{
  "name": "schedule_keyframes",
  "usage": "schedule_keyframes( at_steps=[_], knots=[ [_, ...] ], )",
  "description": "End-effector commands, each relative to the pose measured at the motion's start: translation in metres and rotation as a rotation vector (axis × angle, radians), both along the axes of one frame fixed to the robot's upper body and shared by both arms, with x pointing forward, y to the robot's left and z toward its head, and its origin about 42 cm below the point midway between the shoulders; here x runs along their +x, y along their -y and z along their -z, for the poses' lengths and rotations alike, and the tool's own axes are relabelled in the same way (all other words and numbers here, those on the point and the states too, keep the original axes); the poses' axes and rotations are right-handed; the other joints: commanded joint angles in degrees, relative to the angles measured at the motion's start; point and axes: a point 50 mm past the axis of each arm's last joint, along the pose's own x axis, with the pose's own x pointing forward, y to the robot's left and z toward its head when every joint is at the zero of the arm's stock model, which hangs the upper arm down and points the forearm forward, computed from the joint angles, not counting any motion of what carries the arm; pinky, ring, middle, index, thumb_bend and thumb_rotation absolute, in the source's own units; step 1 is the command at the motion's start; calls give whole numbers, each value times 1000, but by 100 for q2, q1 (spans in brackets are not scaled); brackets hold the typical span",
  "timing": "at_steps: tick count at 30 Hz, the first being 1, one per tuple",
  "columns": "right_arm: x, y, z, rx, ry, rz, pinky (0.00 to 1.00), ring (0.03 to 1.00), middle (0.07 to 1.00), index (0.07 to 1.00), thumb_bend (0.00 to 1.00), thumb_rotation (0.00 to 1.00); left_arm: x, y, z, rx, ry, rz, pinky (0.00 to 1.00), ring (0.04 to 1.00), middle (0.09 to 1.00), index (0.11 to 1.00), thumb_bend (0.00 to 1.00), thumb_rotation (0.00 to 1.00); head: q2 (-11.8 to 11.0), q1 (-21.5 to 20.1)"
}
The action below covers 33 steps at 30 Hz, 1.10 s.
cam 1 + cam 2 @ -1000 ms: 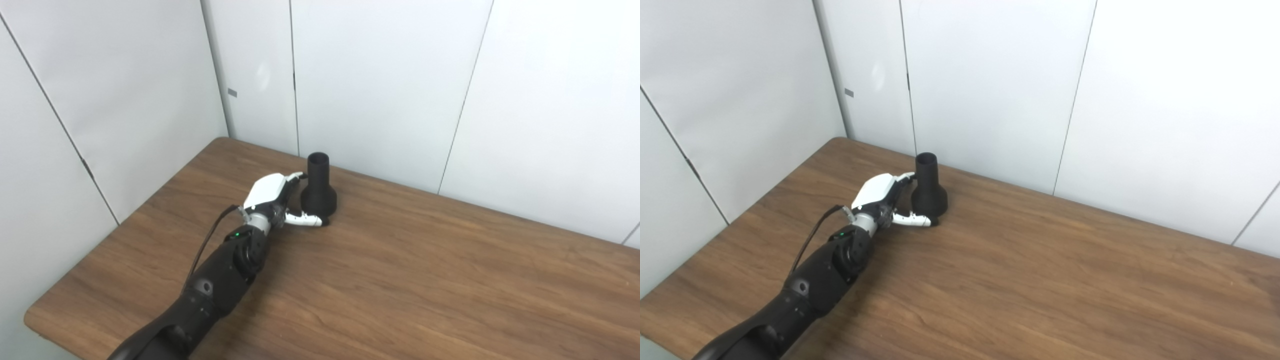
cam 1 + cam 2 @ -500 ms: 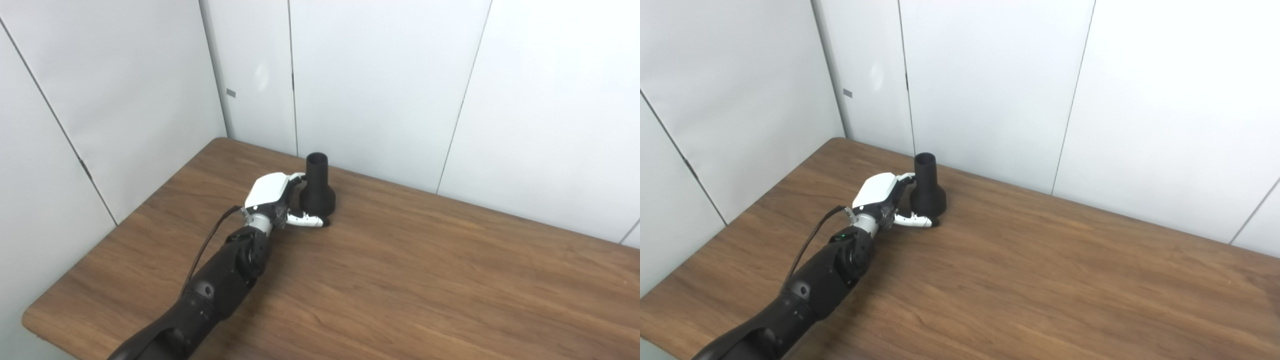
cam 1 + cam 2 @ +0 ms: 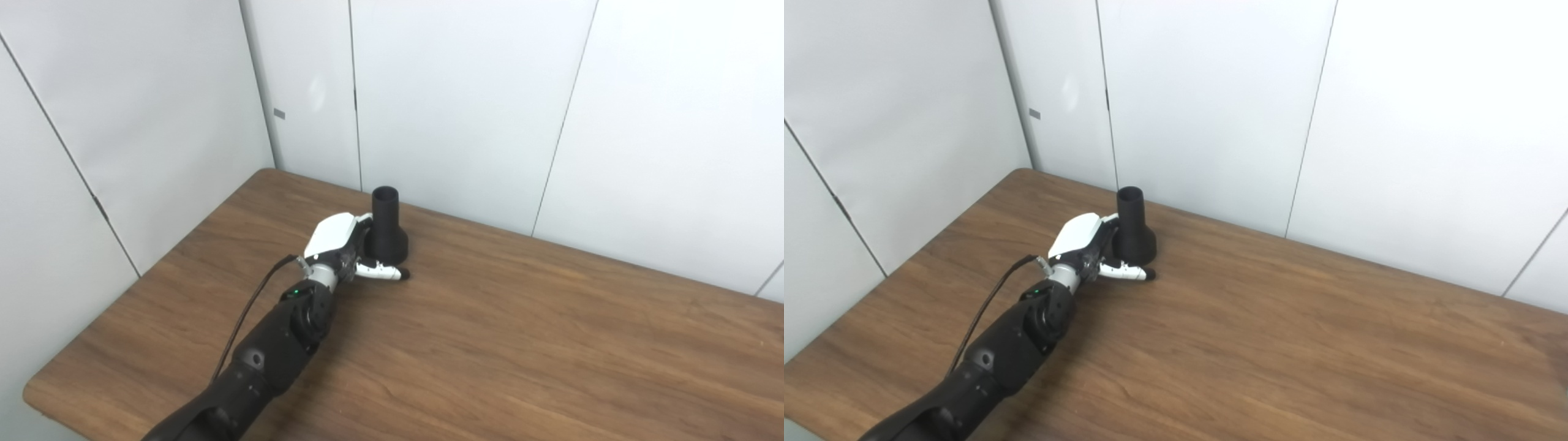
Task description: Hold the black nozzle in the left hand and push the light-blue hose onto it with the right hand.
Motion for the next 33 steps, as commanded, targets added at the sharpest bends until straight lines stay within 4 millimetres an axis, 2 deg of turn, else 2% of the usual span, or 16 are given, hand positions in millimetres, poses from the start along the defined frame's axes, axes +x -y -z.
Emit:
schedule_keyframes(
  at_steps=[1,2,6,8,9,10,12,14,15,16,19,20,21,24,28,33],
  knots=[
    [0,2,-16,-29,60,-19,535,640,655,621,270,397,-5,14,15,-59,-88,41,951,850,844,835,1000,356,-4,-2],
    [0,2,-16,-32,60,-16,534,639,654,620,270,396,-5,16,14,-71,-87,40,857,850,847,835,1000,340,10,-25],
    [-1,0,-18,-27,53,-13,538,643,655,620,268,396,-6,22,14,-79,-37,33,675,770,792,787,1000,284,14,-49],
    [-2,0,-18,-34,54,-14,540,643,655,620,261,392,-6,25,17,-40,28,21,659,710,735,732,1000,258,28,-62],
    [-2,0,-19,-51,57,-15,538,641,654,619,259,392,-6,26,19,-25,54,15,713,683,707,706,997,250,28,-62],
    [-2,0,-19,-54,56,-15,533,637,652,618,253,399,-7,28,21,-11,79,9,658,644,688,687,986,240,28,-62],
    [-2,1,-18,-53,52,-16,540,638,653,620,249,403,-7,31,24,21,127,6,664,574,640,641,920,175,34,-95],
    [-3,0,-19,-51,50,-17,547,641,654,621,252,401,-7,33,28,57,168,6,765,567,602,603,859,92,41,-112],
    [-3,0,-20,-53,50,-17,550,643,656,621,257,401,-7,34,30,74,189,9,763,544,569,548,695,74,38,-122],
    [-3,0,-20,-52,50,-17,553,644,657,621,260,402,-8,35,32,94,210,17,754,529,524,530,611,38,38,-122],
    [-3,-1,-20,-60,48,-16,548,645,659,622,255,405,-11,38,37,142,241,41,677,420,471,507,533,3,38,-122],
    [-3,-1,-20,-57,51,-19,553,648,662,625,254,391,-13,39,39,143,240,48,607,312,471,494,529,1,38,-122],
    [-3,-1,-20,-54,50,-19,555,650,664,627,247,381,-15,41,40,142,242,54,560,250,347,490,524,23,38,-122],
    [-3,-2,-21,-60,51,-20,556,648,662,623,251,389,-18,44,43,139,230,61,468,199,255,487,520,46,29,-150],
    [-3,-2,-22,-72,51,-26,553,648,664,627,235,382,-22,46,49,117,226,76,112,120,186,487,520,48,50,-186],
    [-3,-6,-28,-63,53,-26,544,643,661,624,235,371,-28,47,54,77,253,130,64,101,188,486,519,45,98,-284]
  ],
)
